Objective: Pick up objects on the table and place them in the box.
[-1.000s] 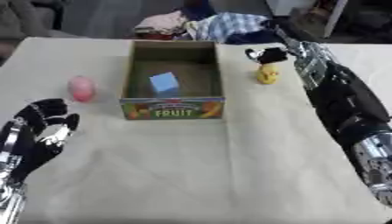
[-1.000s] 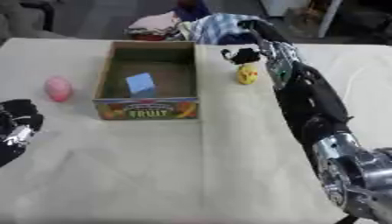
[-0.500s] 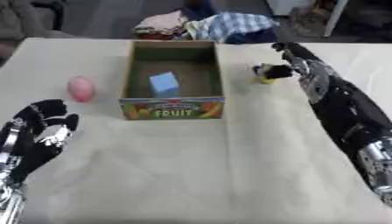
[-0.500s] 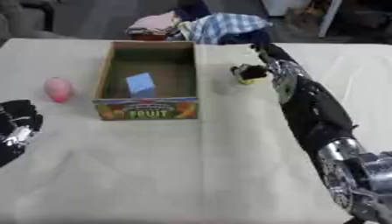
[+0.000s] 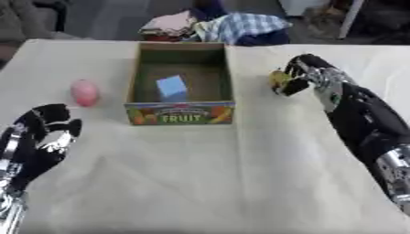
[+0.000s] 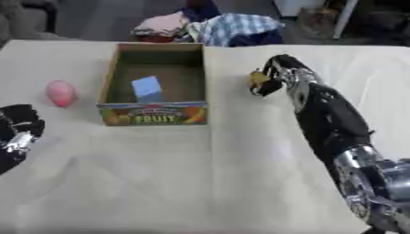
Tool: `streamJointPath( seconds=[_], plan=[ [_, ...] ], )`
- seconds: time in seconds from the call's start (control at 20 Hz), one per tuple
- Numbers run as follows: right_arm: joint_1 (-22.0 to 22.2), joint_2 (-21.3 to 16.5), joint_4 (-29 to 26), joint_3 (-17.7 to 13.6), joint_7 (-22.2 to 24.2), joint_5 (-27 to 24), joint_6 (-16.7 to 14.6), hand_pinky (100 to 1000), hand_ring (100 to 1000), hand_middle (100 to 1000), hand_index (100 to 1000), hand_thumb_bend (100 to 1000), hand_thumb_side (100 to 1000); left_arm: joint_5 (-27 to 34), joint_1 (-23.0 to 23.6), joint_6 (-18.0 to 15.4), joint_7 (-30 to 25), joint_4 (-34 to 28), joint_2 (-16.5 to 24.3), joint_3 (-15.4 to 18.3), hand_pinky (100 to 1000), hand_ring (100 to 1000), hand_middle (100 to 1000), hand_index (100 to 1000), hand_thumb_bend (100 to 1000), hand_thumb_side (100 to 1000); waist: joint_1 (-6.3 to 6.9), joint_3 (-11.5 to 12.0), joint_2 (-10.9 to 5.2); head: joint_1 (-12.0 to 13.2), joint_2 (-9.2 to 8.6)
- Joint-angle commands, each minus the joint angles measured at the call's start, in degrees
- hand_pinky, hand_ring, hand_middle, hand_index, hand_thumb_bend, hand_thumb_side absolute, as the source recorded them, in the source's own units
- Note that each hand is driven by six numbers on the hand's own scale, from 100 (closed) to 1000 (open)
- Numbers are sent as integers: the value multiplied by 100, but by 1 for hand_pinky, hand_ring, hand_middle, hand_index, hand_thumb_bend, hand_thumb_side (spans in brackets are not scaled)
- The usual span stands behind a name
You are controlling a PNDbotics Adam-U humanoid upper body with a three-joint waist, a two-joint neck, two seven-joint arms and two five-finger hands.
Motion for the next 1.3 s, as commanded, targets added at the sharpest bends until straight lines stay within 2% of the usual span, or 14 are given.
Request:
streamJointPath(
  seconds=[0.05, 0.2, 0.35, 0.45, 0.9, 1.3],
  plan=[
    [-94, -101, -183, -40, -368, 210, 21, 645, 639, 367, 459, 399, 159, -2, -47, -5, 21, -105, 119, 42, 753, 755, 665, 756, 412, 369, 22, 3, -77, 16, -76],
    [-88, -77, -281, -71, -847, 259, 3, 591, 579, 294, 381, 374, 100, -1, -50, -2, 25, -105, 118, 45, 753, 755, 666, 756, 411, 371, 23, 6, -77, 16, -84],
    [-112, -56, -492, -55, -1286, 231, -146, 570, 553, 270, 358, 357, 100, -4, -50, 0, 28, -108, 122, 48, 753, 756, 666, 756, 410, 371, 25, 2, -79, 26, -93],
    [-150, -34, -696, -14, -1418, 182, -309, 569, 550, 269, 357, 351, 100, -5, -52, 2, 27, -109, 121, 48, 753, 756, 666, 756, 409, 371, 22, -4, -82, 24, -92],
    [-394, 423, -1502, 284, -1250, 95, -988, 576, 554, 281, 370, 330, 100, -10, -52, 0, -3, -104, 123, 24, 753, 757, 666, 756, 408, 367, 16, 38, -125, -14, -81],
    [-501, 1107, -1536, 464, -1046, 351, -1252, 590, 568, 304, 400, 321, 112, 7, -76, -1, -41, -103, 103, -11, 753, 757, 667, 757, 408, 366, 35, 143, -145, -109, -63]
  ],
)
